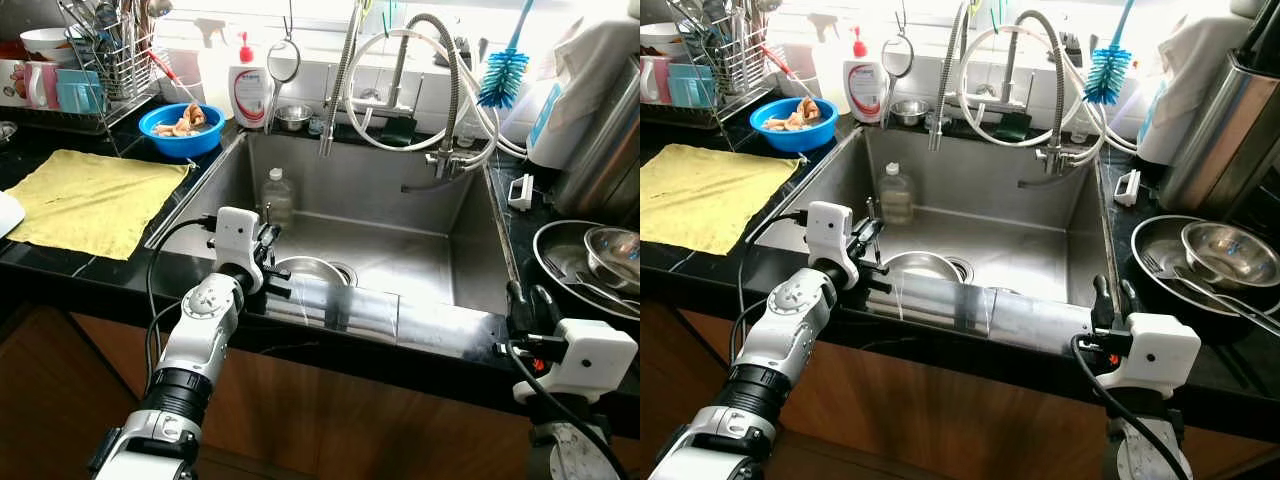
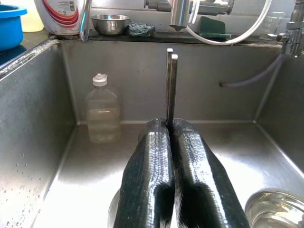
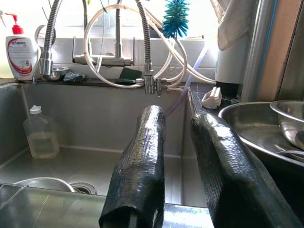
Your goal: Kitchen organization
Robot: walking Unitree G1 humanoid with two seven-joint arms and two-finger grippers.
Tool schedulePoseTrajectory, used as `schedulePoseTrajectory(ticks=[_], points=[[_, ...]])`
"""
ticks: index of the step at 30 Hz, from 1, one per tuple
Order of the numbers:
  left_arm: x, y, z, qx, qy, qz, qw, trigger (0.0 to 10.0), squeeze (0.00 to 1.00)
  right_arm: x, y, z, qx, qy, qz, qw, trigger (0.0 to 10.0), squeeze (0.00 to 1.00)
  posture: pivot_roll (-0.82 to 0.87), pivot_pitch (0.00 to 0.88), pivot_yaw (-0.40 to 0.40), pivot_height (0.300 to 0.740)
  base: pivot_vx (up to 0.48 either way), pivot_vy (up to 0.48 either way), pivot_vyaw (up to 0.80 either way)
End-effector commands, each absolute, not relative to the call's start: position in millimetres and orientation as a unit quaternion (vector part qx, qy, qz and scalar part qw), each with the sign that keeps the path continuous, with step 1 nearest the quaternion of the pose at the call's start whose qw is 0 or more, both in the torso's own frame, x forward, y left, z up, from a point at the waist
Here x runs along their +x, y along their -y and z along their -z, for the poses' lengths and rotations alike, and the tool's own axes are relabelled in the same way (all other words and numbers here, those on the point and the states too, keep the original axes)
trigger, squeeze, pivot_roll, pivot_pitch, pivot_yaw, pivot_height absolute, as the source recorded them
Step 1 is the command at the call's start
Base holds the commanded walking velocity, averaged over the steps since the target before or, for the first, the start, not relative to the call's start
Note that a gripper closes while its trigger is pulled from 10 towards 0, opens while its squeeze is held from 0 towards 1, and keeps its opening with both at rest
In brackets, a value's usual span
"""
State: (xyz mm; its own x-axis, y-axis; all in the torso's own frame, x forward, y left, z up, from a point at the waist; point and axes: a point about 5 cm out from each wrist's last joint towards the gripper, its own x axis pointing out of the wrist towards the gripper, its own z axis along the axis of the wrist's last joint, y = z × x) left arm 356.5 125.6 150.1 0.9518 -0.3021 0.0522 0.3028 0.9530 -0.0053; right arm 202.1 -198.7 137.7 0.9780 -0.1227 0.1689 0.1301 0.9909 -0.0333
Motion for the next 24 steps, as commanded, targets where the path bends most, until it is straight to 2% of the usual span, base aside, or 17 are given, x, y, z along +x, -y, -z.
schedulePoseTrajectory(ticks=[1,2,3,23,24], points=[[355.7,-126.9,-143.0,-0.004,0.005,0.153,0.988,10.0,0.0,202.3,200.6,-136.6,-0.025,0.082,0.068,0.994,10.0,0.0,0.03,0.0,-0.005,0.74,0.0,0.0,0.0],[355.7,-126.7,-143.7,0.004,0.007,0.156,0.988,10.0,0.84,202.4,200.5,-136.4,-0.025,0.082,0.068,0.994,10.0,0.0,0.03,0.0,-0.006,0.74,0.0,0.0,0.0],[355.5,-126.0,-144.3,0.005,0.009,0.16,0.987,10.0,1.0,202.7,200.2,-136.5,-0.025,0.083,0.067,0.994,10.0,0.0,0.03,0.0,-0.006,0.74,0.0,0.0,0.0],[355.3,-122.5,-148.4,0.015,0.02,0.172,0.985,10.0,1.0,206.2,200.4,-138.6,-0.029,0.094,0.077,0.992,10.0,0.0,0.03,0.0,0.003,0.74,0.0,0.0,0.0],[355.5,-122.7,-149.7,0.019,0.025,0.169,0.985,10.0,0.0,206.5,201.7,-140.0,-0.032,0.096,0.082,0.991,10.0,0.0,0.03,0.0,0.003,0.74,0.0,0.0,0.0]])
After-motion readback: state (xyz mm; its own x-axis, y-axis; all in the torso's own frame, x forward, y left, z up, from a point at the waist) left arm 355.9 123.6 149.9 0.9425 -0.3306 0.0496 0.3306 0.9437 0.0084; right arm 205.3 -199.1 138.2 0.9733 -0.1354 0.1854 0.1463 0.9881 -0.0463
